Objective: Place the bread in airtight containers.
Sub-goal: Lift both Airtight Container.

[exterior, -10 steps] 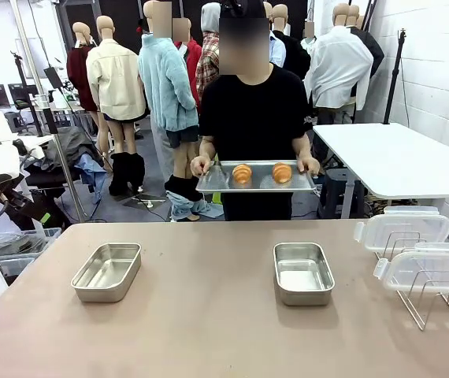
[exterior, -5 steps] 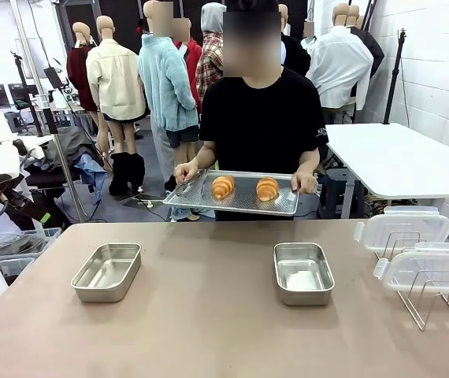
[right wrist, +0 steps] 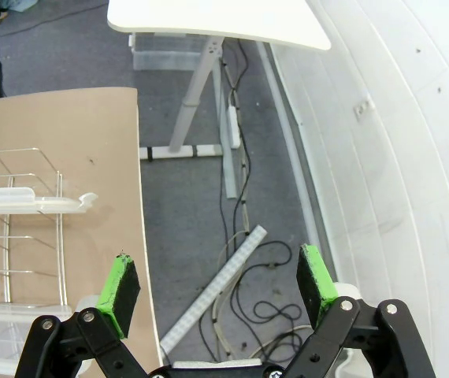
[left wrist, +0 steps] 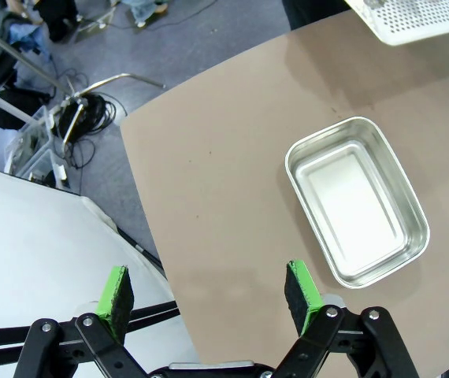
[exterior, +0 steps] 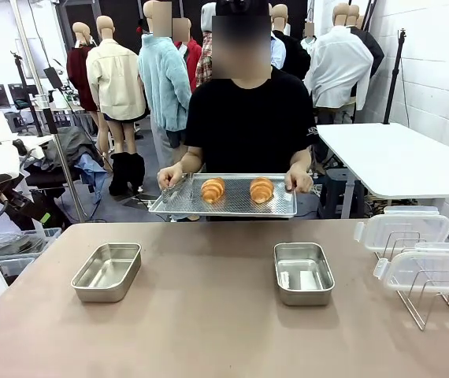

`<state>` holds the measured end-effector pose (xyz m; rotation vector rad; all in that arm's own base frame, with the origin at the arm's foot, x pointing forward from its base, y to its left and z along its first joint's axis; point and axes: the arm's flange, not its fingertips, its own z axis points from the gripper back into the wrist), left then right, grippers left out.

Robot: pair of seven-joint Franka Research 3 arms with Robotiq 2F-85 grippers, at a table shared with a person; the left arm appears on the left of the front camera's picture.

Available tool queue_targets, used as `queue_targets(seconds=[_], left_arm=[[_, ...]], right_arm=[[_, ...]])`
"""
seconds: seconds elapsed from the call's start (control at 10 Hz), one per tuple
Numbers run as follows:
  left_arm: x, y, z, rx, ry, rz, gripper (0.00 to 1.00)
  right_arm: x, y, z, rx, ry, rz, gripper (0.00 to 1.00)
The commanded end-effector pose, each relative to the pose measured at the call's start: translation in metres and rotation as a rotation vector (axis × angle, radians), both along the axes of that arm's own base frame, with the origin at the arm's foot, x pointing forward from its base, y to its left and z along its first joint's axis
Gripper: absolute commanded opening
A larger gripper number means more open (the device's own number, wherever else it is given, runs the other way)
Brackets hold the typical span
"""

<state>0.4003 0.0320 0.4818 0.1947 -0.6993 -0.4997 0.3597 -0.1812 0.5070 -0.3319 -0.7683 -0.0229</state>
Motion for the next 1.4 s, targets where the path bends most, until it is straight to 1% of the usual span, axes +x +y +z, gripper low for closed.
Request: queue_targets(seconds=[0.0, 1.0, 1.1, 1.2, 1.3], left_arm=[[-0.001, 0.001, 0.001, 0.007, 0.006, 0.006, 1.0], [-0.001, 0.001, 0.001, 0.007, 0.006, 0.006, 1.0], [0.0, 0.0, 0.0, 0.0, 0.0, 0.0, 1.0], [0.005, -0.024, 0.017, 0.034, -0.035, -0.023, 1.0], [0.003, -0.049, 0.042, 0.049, -0.097, -0.05, 1.0]], right_arm=[[0.001, 0.002, -0.003, -0.006, 0.009, -0.004, 1.0], [0.001, 0.002, -0.003, -0.006, 0.009, -0.004, 1.0], [0.0, 0.0, 0.0, 0.0, 0.0, 0.0, 1.0], [0.018, 0.04, 0.026, -0.006, 0.01, 0.037, 1.0], [0.03, 0.089, 0.066, 0.006, -0.016, 0.084, 1.0]])
